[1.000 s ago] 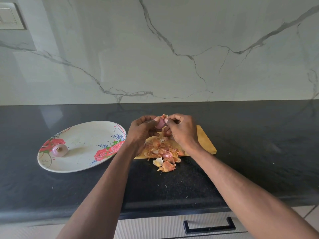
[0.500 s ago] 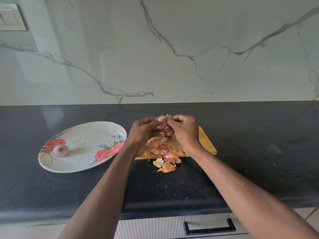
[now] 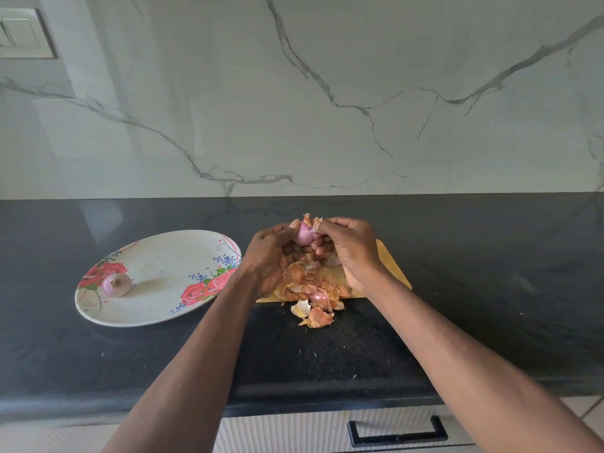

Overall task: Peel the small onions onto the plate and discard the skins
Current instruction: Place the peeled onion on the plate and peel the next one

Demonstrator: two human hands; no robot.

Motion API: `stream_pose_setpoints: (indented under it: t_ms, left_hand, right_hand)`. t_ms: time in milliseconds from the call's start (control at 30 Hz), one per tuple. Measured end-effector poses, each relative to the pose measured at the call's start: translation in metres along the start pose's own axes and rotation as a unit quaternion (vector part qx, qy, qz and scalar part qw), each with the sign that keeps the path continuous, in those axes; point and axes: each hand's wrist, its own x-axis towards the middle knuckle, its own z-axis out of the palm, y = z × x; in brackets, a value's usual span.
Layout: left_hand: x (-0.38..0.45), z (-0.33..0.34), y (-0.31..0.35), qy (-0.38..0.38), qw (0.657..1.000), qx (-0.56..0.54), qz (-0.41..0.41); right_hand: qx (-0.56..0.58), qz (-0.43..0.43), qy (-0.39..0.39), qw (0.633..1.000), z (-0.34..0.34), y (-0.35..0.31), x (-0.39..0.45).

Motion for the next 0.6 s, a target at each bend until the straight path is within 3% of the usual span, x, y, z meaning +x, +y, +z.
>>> stream_pose_setpoints:
  t_ms: [333,600]
  left_hand:
    - [-0.0009,0.0003,0.0048,-0.012,0.998,-0.057,-0.031]
    - [0.0021,-0.0050,0.0073,0.024,0.992,-0.121,-0.013]
  right_hand:
    - [0.106,0.076,-0.038,0.991,-0.0012,-0.0071,0.0015]
    - [0.082,0.078,-0.042,0.993,-0.0053,-0.0034,0.0056]
